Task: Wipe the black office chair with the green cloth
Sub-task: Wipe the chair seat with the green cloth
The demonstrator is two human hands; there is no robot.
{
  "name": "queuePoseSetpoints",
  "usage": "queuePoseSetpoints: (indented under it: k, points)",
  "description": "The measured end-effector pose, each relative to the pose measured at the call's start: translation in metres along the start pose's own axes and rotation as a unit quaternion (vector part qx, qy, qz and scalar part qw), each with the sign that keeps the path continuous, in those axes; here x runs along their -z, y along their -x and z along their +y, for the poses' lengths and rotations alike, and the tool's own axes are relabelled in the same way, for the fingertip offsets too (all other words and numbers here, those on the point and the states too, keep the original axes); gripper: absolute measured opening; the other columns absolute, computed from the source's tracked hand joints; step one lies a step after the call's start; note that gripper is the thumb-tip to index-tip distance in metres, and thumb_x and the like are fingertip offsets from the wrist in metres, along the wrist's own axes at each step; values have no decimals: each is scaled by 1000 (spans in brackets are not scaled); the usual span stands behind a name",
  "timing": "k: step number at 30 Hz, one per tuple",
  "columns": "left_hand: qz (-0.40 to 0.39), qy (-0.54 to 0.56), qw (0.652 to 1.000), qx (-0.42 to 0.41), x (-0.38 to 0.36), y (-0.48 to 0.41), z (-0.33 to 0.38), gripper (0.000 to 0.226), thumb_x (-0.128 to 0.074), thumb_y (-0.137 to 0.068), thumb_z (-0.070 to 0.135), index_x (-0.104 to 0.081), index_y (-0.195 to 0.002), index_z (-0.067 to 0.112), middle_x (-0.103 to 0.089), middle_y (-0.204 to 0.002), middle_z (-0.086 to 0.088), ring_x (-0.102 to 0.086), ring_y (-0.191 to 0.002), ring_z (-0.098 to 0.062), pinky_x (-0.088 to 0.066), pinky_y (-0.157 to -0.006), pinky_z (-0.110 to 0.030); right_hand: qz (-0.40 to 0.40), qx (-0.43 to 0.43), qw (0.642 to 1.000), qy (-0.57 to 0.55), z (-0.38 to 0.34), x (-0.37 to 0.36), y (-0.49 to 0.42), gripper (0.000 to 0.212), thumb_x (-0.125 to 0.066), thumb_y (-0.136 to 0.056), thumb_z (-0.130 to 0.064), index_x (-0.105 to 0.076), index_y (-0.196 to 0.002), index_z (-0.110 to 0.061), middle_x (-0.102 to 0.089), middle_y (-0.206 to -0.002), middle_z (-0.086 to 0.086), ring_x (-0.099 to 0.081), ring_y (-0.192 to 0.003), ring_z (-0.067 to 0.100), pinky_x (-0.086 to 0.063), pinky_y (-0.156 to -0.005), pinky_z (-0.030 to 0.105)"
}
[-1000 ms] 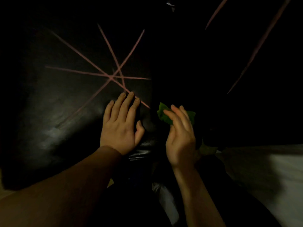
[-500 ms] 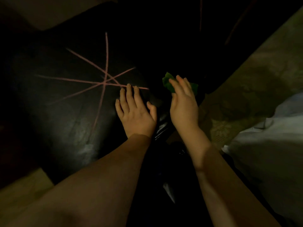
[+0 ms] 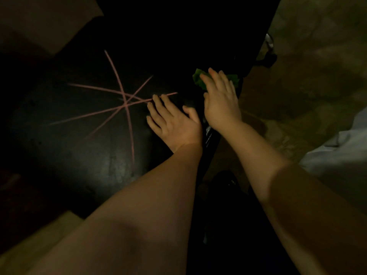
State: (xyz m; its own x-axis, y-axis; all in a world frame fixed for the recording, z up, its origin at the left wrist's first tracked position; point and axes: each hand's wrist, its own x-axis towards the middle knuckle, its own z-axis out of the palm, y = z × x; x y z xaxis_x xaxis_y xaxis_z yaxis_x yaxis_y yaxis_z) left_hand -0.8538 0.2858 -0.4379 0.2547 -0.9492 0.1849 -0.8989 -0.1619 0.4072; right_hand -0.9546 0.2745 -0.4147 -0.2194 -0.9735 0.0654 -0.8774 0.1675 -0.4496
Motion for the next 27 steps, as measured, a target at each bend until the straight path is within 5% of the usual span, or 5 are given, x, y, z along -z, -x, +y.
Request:
queuePoseSetpoints:
  k: [12, 20, 27]
  points:
    - [15, 31, 997, 68, -15, -13, 33, 61, -35, -95, 35, -31, -150, 8, -24, -159, -11, -14, -149, -28, 0, -118, -43, 2, 24, 999, -33, 9, 3, -41, 49, -36, -101, -8, -36, -148, -20, -22, -159, 1, -11, -148, 20, -8, -121, 38]
    - [2, 75, 990, 123, -17, -25, 51, 59, -38, -96, 31, -30, -150, 10, -20, -161, -10, -10, -149, -28, 8, -117, -41, -8, 10, 996, -93, 6, 5, -65, 46, -40, -100, -3, -46, -142, -20, -32, -155, -1, -19, -146, 18, -10, -118, 27]
    - [-60, 139, 972, 181, 5, -36, 62, 59, -44, -94, 26, -30, -150, 13, -15, -163, -6, -5, -150, -23, 7, -118, -40, -23, 9, 996, -84, 3, 9, -75, 47, -40, -99, -1, -47, -141, -19, -33, -154, 0, -20, -145, 17, -10, -117, 25]
